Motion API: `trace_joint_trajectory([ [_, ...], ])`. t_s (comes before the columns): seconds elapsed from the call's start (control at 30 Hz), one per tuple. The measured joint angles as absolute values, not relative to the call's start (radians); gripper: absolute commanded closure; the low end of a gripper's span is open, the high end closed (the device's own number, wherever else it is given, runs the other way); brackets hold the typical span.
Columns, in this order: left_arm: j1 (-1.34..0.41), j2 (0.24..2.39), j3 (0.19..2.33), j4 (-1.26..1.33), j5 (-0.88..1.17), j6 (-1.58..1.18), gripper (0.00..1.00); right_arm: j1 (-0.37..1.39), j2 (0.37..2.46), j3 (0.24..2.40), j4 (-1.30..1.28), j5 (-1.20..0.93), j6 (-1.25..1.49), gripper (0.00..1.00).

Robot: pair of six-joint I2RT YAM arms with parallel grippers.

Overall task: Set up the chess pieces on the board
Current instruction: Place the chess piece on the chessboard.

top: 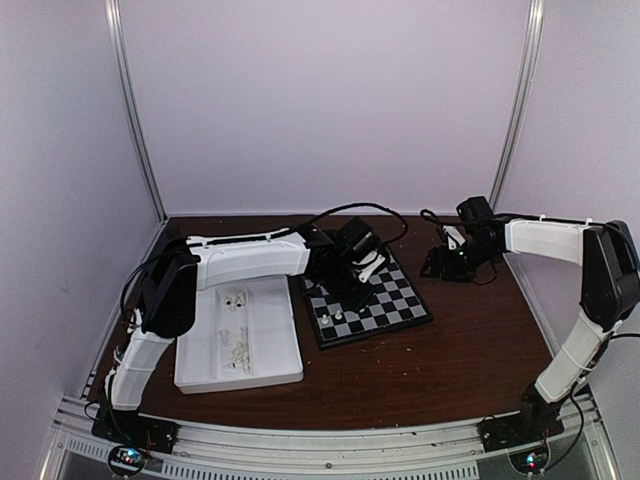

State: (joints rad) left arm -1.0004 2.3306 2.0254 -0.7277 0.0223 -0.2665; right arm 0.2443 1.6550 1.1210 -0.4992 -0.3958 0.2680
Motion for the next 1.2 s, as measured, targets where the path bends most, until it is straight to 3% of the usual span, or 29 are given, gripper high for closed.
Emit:
trace_joint_trajectory([
  [1.2, -1.000, 2.369, 2.035, -0.783, -0.067, -0.257, 0.91, 0.240, 1.655, 1.121, -0.499, -0.396, 0.268, 0.29],
])
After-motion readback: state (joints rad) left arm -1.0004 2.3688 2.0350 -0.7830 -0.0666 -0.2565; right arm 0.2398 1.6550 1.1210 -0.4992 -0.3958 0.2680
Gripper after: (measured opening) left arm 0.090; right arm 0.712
